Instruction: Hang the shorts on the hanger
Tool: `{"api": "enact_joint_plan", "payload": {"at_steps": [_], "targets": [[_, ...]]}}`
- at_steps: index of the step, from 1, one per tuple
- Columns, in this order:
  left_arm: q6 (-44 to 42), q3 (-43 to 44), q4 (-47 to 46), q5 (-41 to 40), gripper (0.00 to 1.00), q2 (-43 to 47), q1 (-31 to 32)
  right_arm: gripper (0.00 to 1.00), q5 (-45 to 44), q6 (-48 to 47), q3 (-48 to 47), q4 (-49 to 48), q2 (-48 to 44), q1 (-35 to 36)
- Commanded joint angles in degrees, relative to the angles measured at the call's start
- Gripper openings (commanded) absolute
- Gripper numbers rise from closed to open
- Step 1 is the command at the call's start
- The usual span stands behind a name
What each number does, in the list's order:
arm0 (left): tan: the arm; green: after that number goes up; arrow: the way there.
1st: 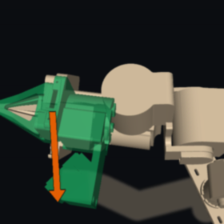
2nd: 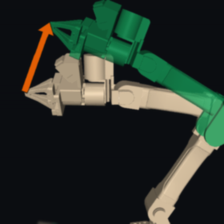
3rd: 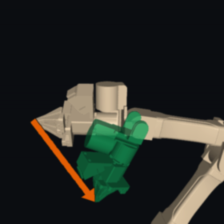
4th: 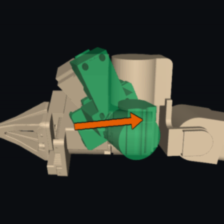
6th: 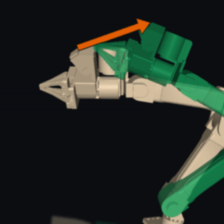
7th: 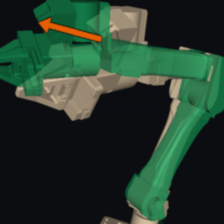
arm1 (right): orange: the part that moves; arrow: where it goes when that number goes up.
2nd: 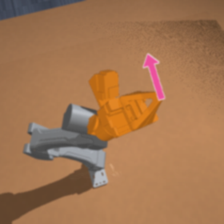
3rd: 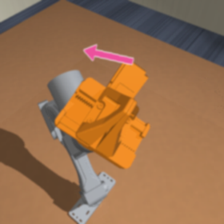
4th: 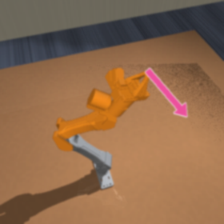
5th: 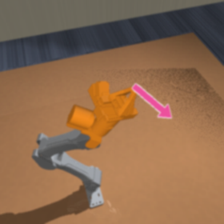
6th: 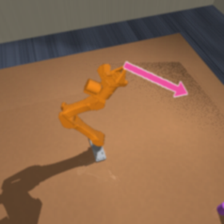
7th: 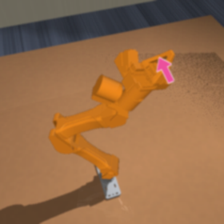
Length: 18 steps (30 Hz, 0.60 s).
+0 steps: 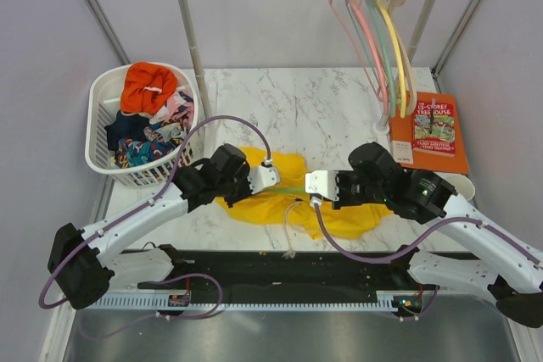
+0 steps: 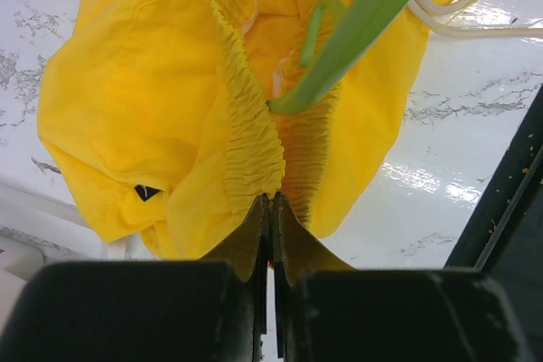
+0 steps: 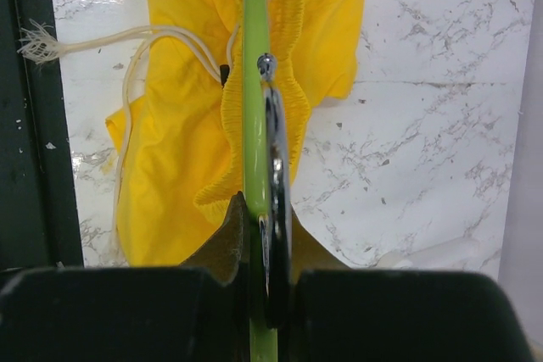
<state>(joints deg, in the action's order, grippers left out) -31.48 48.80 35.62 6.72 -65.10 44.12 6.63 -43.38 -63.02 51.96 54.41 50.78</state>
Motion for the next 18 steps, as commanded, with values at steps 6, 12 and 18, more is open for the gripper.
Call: {"api": "enact_joint_plan", "payload": {"at_steps": [6, 12, 18], "targets": [[0.8, 3.8, 2.0, 4.4, 0.02, 3.1, 0.1, 0.0, 4.6, -1.5, 0.4, -5.9, 2.7, -0.2], [0.7, 5.0, 2.9, 7.6, 0.02, 4.1, 0.1, 0.0, 6.5, -3.0, 2.2, -8.9, 2.8, -0.2], [0.9, 7.1, 4.1, 10.2, 0.02, 4.0, 0.3, 0.0, 7.4, -2.9, 3.5, -13.1, 4.5, -0.2]]}}
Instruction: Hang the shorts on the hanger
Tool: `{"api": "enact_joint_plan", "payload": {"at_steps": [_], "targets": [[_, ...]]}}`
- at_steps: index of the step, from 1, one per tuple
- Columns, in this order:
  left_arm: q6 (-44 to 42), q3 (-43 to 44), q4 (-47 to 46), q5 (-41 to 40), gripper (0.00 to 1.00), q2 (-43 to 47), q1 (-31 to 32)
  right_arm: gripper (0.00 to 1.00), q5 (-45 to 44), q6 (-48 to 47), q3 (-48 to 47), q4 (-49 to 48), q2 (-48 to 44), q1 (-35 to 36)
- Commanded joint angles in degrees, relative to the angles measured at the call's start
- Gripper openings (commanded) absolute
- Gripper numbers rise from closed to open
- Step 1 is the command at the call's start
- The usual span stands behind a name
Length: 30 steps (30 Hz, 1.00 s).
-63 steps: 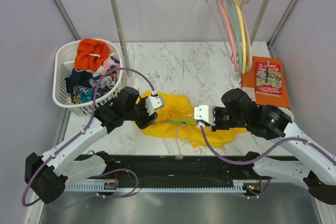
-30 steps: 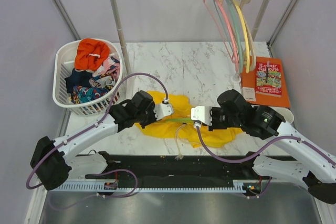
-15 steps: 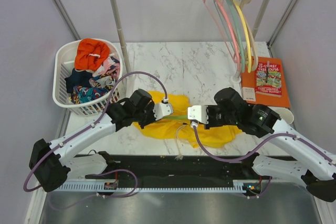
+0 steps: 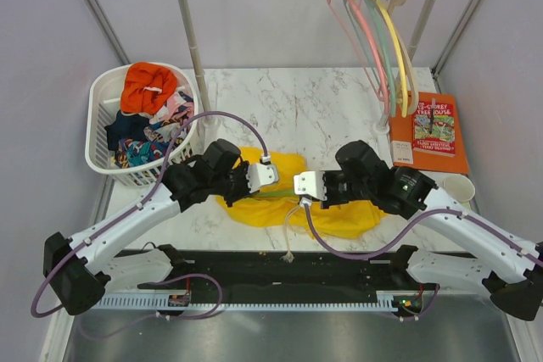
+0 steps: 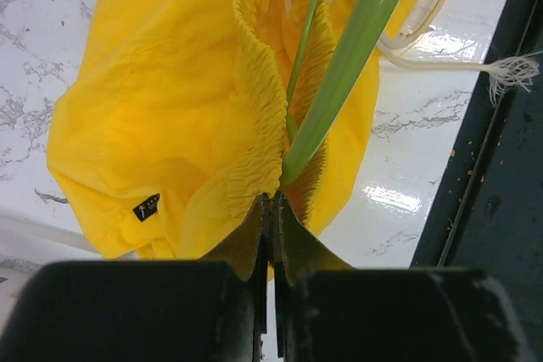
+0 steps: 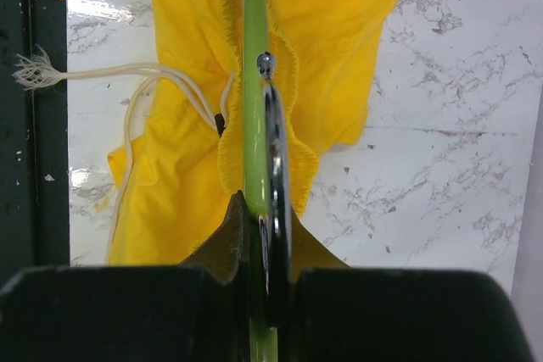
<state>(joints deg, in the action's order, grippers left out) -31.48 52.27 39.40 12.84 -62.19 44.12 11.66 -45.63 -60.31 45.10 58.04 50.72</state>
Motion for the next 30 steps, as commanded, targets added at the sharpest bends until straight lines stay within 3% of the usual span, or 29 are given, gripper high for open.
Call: {"api": "enact_joint_plan", "payload": {"at_steps": [1, 18, 20, 21, 22, 25, 27, 30], "targets": [[0.9, 3.7, 0.5, 4.3, 0.02, 1.2, 0.2, 0.0, 2.7, -0.3, 1.0, -7.0, 1.3, -0.2], [5.2, 9.6, 1.2, 9.1, 0.02, -0.2, 0.1, 0.0, 9.3, 4.6, 8.6, -24.8, 4.9, -0.2], [6.7, 9.7, 1.8, 10.4, 0.13, 0.1, -0.3, 0.0, 9.2, 5.0, 9.4, -26.9, 5.0, -0.2], [7.3, 9.6, 2.5, 13.4, 0.24, 1.0, -2.3, 0.0, 9.3, 5.1, 9.5, -27.3, 5.1, -0.3], [8.1, 9.6, 2.9, 15.2, 0.48, 1.5, -3.8, 0.0, 9.2, 5.4, 9.9, -28.0, 4.9, -0.4], [4.7, 9.8, 4.5, 21.2, 0.75, 4.1, -12.2, 0.0, 9.5, 5.9, 10.6, -28.4, 4.4, -0.5], [-0.6, 10.5, 7.2, 25.5, 0.77, 4.8, -18.0, 0.0, 9.7, 5.8, 11.0, -28.8, 4.0, -0.7], [-12.0, 9.6, 12.9, 24.3, 0.8, 5.4, -19.5, 0.0, 10.6, 5.7, 11.4, -29.3, 4.0, -0.9]]}}
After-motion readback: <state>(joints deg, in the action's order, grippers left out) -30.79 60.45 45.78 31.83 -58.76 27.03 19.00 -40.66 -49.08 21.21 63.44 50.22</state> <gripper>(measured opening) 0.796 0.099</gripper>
